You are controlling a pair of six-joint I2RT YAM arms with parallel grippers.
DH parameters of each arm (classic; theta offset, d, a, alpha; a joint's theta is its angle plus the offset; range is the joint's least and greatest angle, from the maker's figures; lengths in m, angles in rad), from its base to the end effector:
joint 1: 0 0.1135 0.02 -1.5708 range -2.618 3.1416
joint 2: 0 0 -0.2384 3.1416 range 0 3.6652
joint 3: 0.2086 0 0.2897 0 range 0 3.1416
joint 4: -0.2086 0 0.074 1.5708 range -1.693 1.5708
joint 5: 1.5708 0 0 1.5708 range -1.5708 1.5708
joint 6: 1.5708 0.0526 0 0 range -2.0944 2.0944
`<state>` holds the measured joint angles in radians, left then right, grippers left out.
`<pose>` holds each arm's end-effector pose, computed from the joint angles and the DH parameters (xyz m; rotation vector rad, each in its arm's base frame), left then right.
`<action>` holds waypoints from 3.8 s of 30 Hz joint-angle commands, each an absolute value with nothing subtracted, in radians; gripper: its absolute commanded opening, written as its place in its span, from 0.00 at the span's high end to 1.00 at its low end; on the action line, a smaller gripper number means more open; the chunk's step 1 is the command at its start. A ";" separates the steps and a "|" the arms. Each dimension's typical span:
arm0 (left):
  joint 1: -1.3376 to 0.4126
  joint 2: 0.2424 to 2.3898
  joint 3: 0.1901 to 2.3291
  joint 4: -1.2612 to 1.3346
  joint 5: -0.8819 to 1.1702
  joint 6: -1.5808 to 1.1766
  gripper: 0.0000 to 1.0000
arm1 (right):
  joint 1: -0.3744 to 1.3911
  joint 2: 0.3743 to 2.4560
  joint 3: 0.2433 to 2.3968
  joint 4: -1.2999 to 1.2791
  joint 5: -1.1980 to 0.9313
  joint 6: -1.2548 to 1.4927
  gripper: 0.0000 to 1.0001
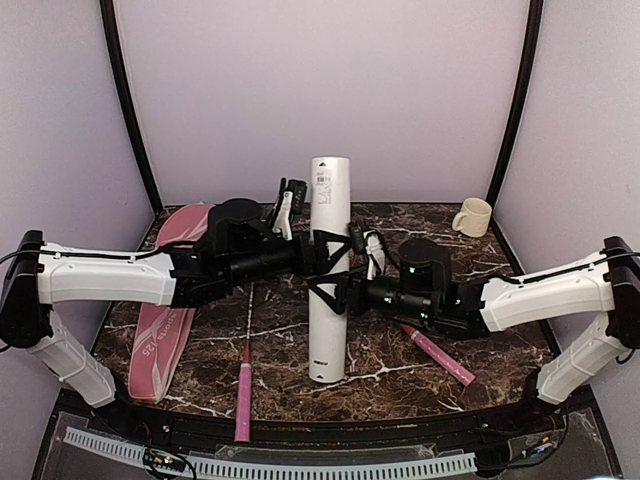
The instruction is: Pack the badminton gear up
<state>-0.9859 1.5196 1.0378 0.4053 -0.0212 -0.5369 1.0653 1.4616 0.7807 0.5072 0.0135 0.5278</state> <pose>0.2289 -0.3437 0.2637 0.3784 1.7355 -1.1215 0.1830 0.3292 0.1968 -0.4916 1.8255 1.1262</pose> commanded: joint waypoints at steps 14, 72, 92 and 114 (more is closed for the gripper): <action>-0.718 1.224 0.970 -0.024 0.039 -0.322 0.06 | 0.813 1.218 0.864 -0.138 0.097 0.399 0.49; -0.363 1.228 0.931 -0.342 -0.010 -0.047 0.07 | 0.336 1.750 1.013 -0.241 0.103 0.222 0.10; -0.351 1.277 0.928 -0.372 -0.108 -0.077 0.12 | 0.320 1.436 0.973 -0.278 0.021 0.249 0.01; -0.210 1.642 0.997 -0.516 -0.108 -0.074 0.56 | 0.585 1.213 0.748 -0.006 -0.106 0.460 0.04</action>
